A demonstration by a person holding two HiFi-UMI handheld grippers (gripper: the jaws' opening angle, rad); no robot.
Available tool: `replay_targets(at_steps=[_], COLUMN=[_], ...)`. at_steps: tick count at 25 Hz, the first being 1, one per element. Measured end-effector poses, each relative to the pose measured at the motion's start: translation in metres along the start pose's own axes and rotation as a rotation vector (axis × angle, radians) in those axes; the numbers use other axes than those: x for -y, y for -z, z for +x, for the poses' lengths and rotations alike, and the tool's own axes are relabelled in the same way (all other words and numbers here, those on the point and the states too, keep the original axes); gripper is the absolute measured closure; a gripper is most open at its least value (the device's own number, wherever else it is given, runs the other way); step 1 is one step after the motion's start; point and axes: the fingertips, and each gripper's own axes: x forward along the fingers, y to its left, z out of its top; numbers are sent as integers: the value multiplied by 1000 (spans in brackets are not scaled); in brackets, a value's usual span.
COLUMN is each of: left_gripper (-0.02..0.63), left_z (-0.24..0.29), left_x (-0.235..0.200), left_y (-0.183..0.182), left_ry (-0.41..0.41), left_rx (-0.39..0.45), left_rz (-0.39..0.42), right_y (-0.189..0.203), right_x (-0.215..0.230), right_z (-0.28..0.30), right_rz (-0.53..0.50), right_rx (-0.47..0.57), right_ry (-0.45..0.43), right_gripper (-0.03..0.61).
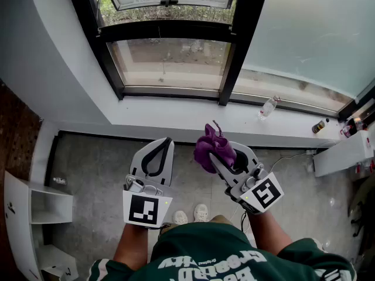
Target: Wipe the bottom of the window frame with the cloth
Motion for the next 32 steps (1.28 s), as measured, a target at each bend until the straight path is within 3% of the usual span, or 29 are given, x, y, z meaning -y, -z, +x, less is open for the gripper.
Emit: replay_targets(at_steps=[32], left_gripper=[606], left_z=[16], left_x=[44], left_y=[-11], left_ry=[-41], left_rx=[-4], left_rz=[19], right_y=[4], right_x=[27], right_z=[-44], right_rz=[36], right_rx=[41], right_ry=[-29], right_gripper=[479])
